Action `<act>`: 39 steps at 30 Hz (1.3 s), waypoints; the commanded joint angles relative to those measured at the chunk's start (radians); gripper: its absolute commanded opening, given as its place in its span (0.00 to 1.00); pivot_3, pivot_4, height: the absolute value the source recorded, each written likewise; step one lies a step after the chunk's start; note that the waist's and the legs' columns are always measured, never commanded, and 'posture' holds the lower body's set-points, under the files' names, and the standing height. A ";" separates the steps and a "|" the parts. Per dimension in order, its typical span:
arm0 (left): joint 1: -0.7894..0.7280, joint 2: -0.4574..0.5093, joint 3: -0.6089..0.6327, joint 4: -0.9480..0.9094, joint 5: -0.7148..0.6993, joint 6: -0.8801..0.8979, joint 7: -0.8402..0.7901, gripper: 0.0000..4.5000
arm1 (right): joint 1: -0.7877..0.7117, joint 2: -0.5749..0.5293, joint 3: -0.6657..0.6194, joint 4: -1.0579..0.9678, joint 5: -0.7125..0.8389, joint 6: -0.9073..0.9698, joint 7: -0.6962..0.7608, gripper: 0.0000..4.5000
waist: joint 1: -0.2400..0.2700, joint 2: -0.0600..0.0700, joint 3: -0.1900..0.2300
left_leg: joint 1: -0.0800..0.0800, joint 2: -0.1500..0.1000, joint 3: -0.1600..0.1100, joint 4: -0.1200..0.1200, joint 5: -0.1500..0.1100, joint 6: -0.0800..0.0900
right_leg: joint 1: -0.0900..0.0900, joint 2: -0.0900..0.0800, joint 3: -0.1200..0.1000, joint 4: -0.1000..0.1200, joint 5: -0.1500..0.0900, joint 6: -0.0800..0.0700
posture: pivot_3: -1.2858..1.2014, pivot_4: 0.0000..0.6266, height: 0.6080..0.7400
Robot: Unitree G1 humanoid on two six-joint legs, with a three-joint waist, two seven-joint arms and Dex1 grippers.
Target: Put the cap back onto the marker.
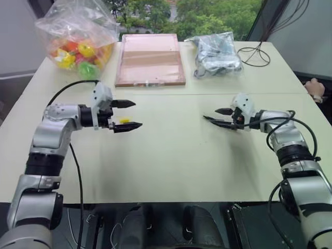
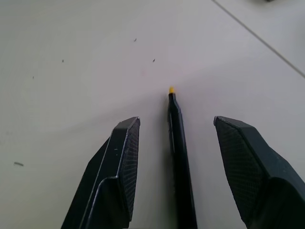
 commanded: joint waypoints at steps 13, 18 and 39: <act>0.024 0.002 0.041 -0.083 -0.022 0.020 0.060 0.99 | -0.090 0.064 -0.039 0.181 -0.033 -0.062 -0.016 0.57 | -0.006 0.000 0.000 | 0.001 0.000 0.000 0.000 0.000 -0.001 | 0.000 0.000 0.000 0.000 0.000 0.000 | 0.52 0.24 1.00; 0.028 -0.003 0.036 -0.089 -0.021 0.016 0.069 0.99 | -0.093 0.072 -0.043 0.198 -0.037 -0.052 -0.003 0.57 | -0.008 0.000 0.000 | 0.001 0.000 0.000 0.000 0.000 -0.001 | 0.001 0.000 0.000 0.000 0.000 0.000 | 0.52 0.24 1.00; 0.034 0.137 0.118 0.098 0.036 -0.095 0.072 1.00 | -0.162 0.058 -0.023 -0.057 -0.047 0.003 0.105 0.02 | -0.012 0.002 0.001 | 0.002 0.000 0.001 -0.001 0.000 -0.001 | 0.000 0.000 0.000 0.001 0.000 0.000 | 0.52 0.24 1.00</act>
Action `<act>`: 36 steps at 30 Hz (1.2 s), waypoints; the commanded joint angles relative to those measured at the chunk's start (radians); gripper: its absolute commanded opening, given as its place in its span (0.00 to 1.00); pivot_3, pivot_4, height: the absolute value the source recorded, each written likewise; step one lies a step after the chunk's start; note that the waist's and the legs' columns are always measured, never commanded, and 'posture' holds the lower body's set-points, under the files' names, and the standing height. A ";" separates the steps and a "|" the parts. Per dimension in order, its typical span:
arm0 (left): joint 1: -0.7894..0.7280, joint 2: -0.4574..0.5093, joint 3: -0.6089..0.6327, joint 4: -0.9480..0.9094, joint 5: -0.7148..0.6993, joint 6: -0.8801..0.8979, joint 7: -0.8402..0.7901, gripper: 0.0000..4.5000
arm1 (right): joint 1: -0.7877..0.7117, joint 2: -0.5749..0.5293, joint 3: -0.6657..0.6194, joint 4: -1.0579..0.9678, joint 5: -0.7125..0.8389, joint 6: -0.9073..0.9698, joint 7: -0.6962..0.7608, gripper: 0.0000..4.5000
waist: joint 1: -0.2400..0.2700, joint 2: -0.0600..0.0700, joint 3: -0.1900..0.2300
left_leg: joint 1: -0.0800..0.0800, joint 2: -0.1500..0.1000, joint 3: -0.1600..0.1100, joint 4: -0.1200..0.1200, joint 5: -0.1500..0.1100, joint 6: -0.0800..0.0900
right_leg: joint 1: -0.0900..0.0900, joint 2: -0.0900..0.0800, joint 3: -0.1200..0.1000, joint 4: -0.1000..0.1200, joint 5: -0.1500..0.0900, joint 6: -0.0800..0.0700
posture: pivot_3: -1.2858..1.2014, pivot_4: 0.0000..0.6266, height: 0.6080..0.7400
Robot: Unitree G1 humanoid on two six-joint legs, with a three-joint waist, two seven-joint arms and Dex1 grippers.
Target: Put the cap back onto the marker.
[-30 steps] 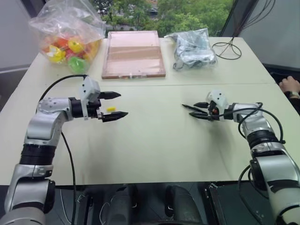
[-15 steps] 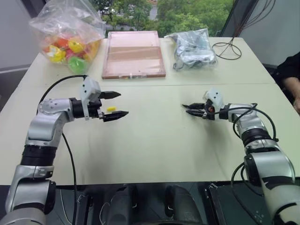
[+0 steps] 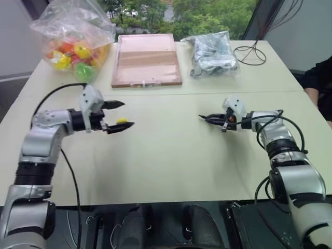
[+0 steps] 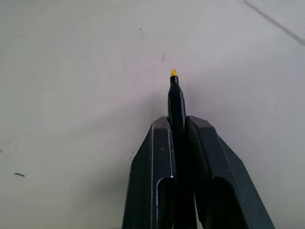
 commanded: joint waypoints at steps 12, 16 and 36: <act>-0.083 0.045 0.034 0.399 0.083 -0.225 -0.088 1.00 | 0.148 -0.032 0.019 -0.809 0.142 0.376 0.069 0.02 | 0.014 -0.001 0.000 | -0.001 0.000 -0.001 0.001 0.000 0.000 | 0.000 0.000 0.000 0.001 0.000 0.000 | 0.52 0.24 1.00; -0.162 -0.025 -0.005 0.568 0.141 -0.322 -0.095 1.00 | 0.203 -0.038 0.019 -0.898 0.164 0.433 0.043 0.02 | 0.014 -0.001 -0.001 | -0.002 0.000 -0.001 0.001 0.000 0.000 | 0.000 0.000 0.000 0.001 0.000 0.000 | 0.52 0.24 1.00; -0.440 -0.153 -0.083 1.023 0.358 -0.486 -0.093 1.00 | 0.333 -0.105 -0.029 -1.091 0.227 0.543 -0.090 0.02 | 0.010 -0.002 -0.001 | -0.002 0.000 -0.001 0.002 -0.002 0.003 | -0.001 0.000 -0.001 0.001 0.000 0.000 | 0.52 0.24 1.00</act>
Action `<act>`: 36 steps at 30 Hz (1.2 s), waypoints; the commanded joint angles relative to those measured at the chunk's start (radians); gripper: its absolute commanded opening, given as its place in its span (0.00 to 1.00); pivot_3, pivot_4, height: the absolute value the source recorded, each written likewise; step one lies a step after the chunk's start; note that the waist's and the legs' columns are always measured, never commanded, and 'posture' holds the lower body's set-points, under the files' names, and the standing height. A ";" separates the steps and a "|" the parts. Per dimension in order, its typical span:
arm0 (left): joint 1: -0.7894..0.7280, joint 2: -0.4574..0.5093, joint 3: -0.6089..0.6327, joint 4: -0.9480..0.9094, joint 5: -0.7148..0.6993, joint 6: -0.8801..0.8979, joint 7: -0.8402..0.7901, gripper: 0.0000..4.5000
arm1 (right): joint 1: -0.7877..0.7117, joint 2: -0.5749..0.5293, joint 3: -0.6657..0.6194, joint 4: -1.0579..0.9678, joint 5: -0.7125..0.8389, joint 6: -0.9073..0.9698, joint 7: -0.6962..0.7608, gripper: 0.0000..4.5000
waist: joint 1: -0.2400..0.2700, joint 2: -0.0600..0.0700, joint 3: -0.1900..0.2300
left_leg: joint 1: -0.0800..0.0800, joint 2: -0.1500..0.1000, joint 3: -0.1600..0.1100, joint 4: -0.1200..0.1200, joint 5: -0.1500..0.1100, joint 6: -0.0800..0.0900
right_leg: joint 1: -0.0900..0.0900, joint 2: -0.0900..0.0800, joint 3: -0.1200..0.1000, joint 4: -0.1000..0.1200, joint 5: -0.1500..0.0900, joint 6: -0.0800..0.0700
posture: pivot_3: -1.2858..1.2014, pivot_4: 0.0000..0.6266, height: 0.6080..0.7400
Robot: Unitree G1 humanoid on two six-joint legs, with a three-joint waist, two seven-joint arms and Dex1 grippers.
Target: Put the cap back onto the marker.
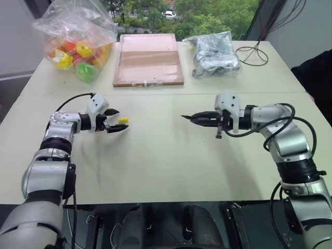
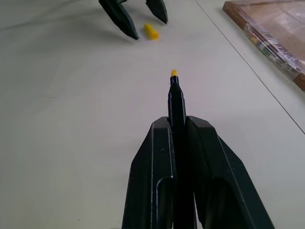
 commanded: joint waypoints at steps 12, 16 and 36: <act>-0.020 0.015 0.018 -0.001 0.019 -0.012 -0.035 0.80 | -0.005 -0.016 -0.024 -0.040 0.036 -0.015 -0.045 0.00 | 0.000 0.000 0.000 | 0.000 0.000 0.000 0.000 -0.001 0.001 | 0.000 0.000 0.000 0.000 0.000 0.000 | 0.52 0.24 1.00; -0.014 0.016 0.016 -0.005 0.022 -0.011 -0.040 0.35 | -0.008 -0.019 -0.026 -0.033 0.037 -0.018 -0.045 0.00 | 0.001 0.000 0.000 | 0.000 0.000 0.000 0.000 -0.001 0.001 | 0.000 0.000 0.000 0.000 0.000 0.000 | 0.52 0.24 1.00; -0.003 0.007 0.017 -0.016 0.021 -0.011 -0.058 0.00 | -0.008 -0.028 -0.034 -0.009 0.039 -0.032 -0.056 0.00 | 0.001 0.000 0.000 | 0.000 0.000 0.000 0.000 -0.001 0.001 | 0.000 0.000 0.000 0.000 0.000 0.000 | 0.52 0.24 1.00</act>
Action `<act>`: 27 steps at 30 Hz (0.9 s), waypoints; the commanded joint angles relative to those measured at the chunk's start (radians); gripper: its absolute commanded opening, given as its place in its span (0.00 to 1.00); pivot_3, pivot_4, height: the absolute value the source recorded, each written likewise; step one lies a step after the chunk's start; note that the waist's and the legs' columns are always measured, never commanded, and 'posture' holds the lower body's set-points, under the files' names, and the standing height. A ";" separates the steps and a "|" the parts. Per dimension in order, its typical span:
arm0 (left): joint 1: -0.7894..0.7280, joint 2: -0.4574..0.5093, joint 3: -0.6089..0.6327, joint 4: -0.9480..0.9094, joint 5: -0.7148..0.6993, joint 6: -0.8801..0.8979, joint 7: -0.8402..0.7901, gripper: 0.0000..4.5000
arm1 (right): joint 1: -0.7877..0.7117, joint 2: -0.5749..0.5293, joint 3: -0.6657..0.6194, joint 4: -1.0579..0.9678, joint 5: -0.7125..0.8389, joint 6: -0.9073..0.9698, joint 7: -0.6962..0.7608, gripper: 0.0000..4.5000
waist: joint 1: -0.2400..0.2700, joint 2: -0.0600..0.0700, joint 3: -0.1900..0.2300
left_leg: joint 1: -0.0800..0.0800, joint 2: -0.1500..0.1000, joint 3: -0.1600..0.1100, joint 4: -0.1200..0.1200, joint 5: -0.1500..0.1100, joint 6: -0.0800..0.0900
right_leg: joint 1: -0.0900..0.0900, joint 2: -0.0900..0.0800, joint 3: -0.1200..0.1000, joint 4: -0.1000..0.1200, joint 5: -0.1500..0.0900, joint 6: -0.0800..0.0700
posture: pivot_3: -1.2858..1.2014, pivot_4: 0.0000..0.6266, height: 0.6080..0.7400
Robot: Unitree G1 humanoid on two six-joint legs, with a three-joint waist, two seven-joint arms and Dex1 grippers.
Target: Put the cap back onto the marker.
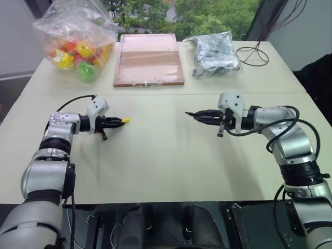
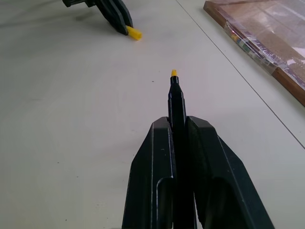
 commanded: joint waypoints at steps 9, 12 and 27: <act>-0.090 -0.012 0.036 -0.113 -0.050 -0.033 -0.053 0.00 | -0.081 -0.069 -0.022 0.060 -0.004 -0.077 0.051 0.00 | 0.003 -0.001 0.001 | 0.000 0.000 0.000 0.000 0.000 0.000 | 0.000 0.000 0.000 0.000 0.000 0.000 | 0.52 0.24 1.00; -0.155 -0.035 0.043 -0.250 -0.104 -0.005 -0.123 0.00 | -0.132 -0.096 -0.005 0.111 -0.018 -0.120 0.096 0.00 | 0.007 -0.002 0.001 | -0.002 0.000 0.000 0.002 0.000 -0.001 | -0.001 0.000 0.000 0.000 0.000 0.000 | 0.52 0.24 1.00; -0.093 -0.095 -0.039 -0.536 -0.145 0.079 -0.199 0.00 | -0.221 -0.085 0.051 0.148 -0.060 -0.214 0.175 0.00 | 0.002 0.000 0.001 | 0.000 0.000 0.000 0.001 0.002 -0.003 | 0.000 0.000 0.000 0.000 0.000 0.000 | 0.52 0.24 1.00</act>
